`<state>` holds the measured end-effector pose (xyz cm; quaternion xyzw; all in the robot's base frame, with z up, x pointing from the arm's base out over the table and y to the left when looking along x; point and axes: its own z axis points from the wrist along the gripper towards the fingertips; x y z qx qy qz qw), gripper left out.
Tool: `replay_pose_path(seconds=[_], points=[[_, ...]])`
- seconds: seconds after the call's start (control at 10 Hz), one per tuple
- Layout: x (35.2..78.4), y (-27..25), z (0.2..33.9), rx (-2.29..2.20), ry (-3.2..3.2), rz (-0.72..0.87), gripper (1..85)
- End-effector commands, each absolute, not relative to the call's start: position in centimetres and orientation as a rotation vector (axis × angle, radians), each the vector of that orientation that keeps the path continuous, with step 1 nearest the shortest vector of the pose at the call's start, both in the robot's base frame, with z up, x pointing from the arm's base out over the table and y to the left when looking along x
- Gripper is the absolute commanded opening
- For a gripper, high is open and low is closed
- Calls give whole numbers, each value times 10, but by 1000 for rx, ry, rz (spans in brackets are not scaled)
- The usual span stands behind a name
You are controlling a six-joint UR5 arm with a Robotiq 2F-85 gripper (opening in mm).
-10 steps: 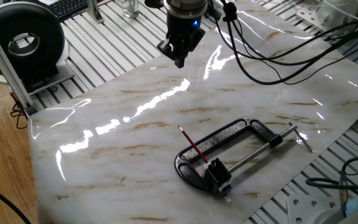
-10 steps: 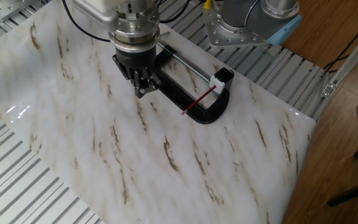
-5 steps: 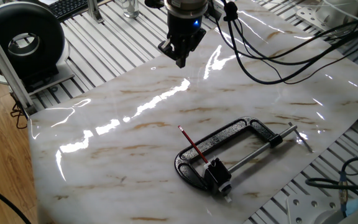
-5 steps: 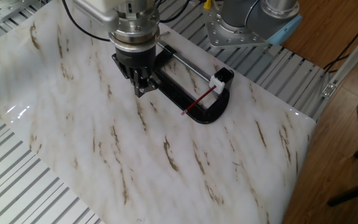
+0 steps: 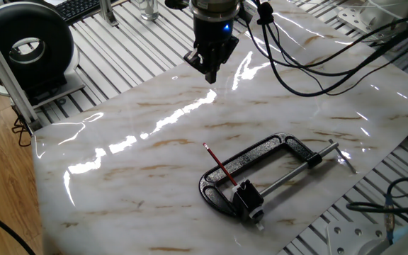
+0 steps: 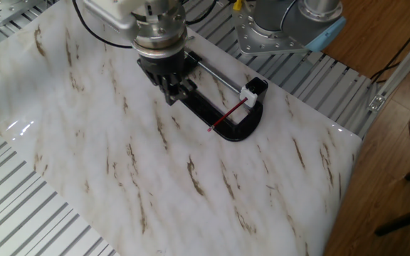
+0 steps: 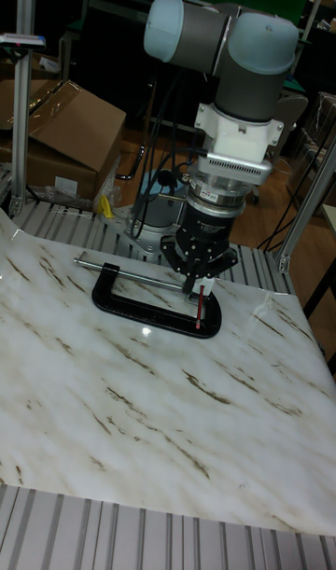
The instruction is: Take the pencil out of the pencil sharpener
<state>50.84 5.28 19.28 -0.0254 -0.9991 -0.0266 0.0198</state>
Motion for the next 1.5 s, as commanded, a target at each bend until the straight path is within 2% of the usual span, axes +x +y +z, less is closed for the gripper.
replay_pose_path(seconds=[0.0, 0.1, 0.3, 0.6, 1.4], points=[[519, 84, 171, -85, -3090, -202, 57], [532, 99, 144, -78, -3092, -228, 107], [554, 117, 107, -86, -3137, -231, 113], [569, 113, 78, -47, -3157, -211, 157], [573, 87, 72, -34, -3180, -66, 157]])
